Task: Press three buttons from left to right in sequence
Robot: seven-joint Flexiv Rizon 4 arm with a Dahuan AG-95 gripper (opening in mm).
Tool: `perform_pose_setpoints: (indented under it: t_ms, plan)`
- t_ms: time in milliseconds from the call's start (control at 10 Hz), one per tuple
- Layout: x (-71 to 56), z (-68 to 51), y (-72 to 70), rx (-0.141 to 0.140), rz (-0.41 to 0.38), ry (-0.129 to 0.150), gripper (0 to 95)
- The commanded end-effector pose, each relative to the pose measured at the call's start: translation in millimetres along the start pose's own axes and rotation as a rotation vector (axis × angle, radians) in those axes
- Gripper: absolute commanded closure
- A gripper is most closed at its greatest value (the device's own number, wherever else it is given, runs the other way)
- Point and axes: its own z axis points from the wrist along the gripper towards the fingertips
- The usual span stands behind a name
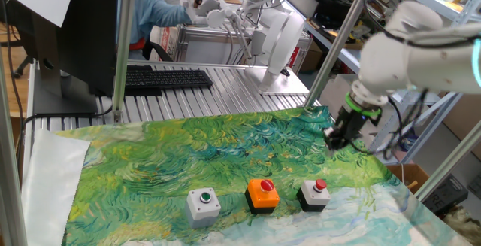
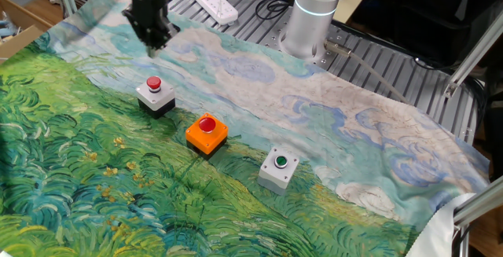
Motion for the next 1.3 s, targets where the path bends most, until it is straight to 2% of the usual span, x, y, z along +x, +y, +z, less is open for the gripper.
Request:
perform_pose_setpoints:
  t_ms: [100, 400, 600, 800, 1300]
  plan:
    - [-3.9, -3.7, -0.2, -0.004, -0.003, 0.008, 95.0]
    - [-6.8, -8.0, -4.8, 0.019, -0.017, 0.014, 95.0]
    - [-10.4, -13.1, -8.8, 0.006, -0.001, 0.017, 95.0]
    - [-10.6, -12.9, -8.7, 0.001, -0.005, 0.018, 95.0]
    - [-10.6, -12.9, -8.7, 0.001, -0.001, 0.020, 95.0]
